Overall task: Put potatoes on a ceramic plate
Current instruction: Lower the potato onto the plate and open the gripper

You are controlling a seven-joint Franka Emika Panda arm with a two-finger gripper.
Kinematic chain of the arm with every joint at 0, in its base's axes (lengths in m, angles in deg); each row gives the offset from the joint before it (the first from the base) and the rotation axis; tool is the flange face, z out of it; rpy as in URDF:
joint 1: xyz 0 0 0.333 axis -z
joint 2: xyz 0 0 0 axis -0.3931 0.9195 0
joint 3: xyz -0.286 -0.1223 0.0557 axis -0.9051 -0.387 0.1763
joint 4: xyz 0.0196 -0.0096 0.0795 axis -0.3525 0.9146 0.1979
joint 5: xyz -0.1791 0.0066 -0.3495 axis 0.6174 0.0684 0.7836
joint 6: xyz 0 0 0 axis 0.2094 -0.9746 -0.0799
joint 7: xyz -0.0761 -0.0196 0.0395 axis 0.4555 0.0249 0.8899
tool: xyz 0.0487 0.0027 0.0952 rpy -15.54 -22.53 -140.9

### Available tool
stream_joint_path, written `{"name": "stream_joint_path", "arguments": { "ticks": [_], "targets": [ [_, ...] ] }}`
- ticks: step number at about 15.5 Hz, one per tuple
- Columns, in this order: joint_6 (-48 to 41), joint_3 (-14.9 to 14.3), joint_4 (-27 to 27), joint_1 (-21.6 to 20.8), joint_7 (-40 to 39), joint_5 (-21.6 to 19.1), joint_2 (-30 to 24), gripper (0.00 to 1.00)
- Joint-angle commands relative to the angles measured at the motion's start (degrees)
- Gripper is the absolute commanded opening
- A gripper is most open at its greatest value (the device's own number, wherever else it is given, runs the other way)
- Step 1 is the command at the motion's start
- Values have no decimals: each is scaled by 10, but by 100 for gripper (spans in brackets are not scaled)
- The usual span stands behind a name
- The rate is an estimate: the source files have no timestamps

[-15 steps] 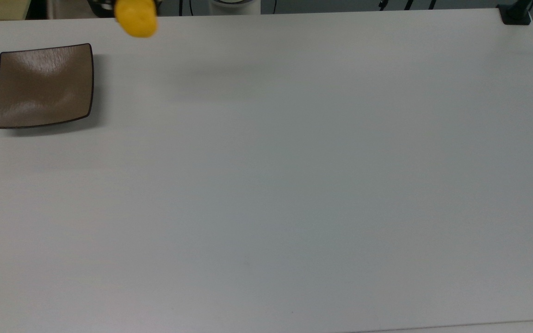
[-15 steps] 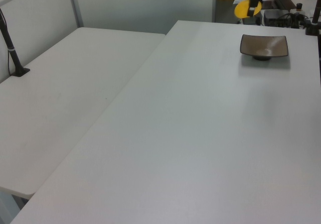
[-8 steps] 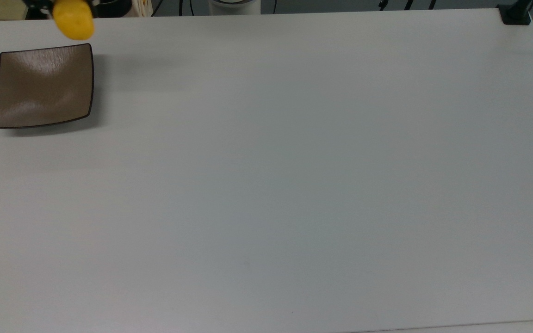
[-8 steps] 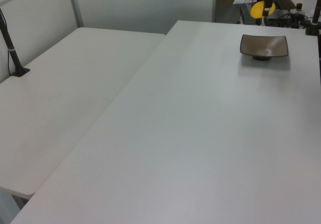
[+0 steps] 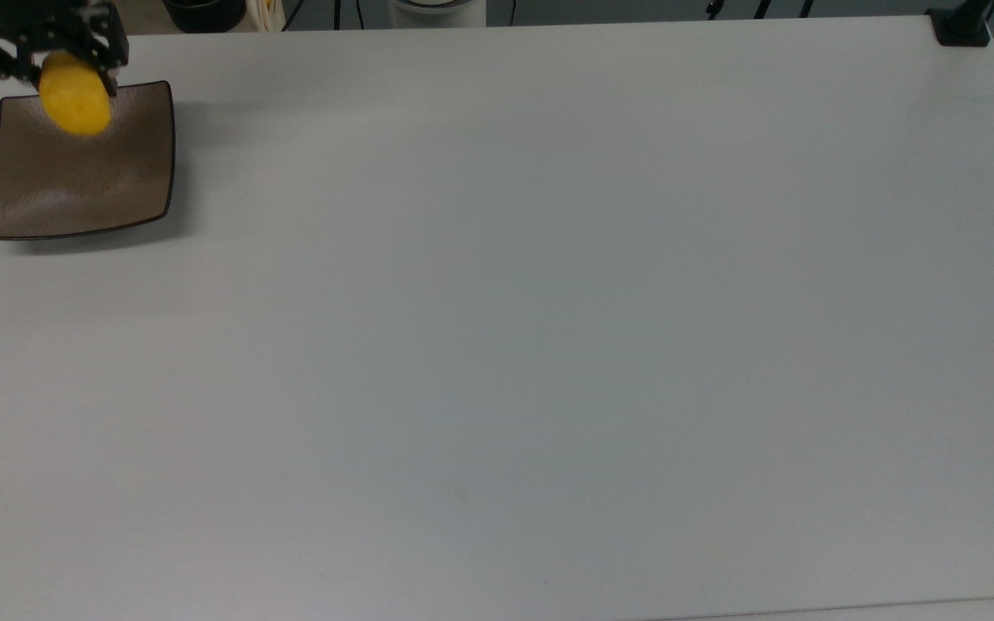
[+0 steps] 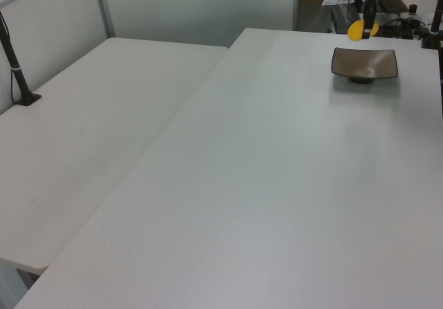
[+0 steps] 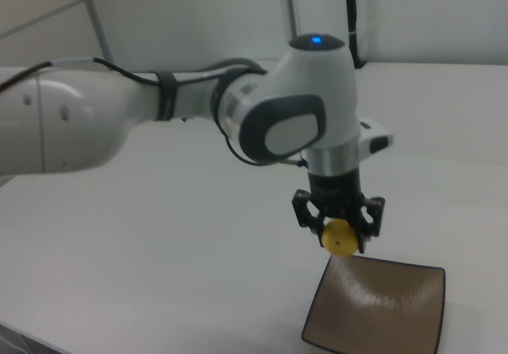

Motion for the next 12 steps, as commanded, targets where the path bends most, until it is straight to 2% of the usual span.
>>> {"name": "stream_joint_path", "arguments": {
  "ticks": [1, 5, 8, 9, 10, 12],
  "targets": [
    [39, 3, 4, 6, -12, 12, 40, 7],
    [90, 3, 31, 17, -13, 21, 63, 11],
    [123, 3, 47, 27, -12, 21, 74, 20],
    [125, 3, 47, 28, -12, 21, 77, 26],
    [125, 3, 50, 28, -12, 22, 77, 37],
    [122, 3, 50, 28, -12, 24, 77, 67]
  ]
}}
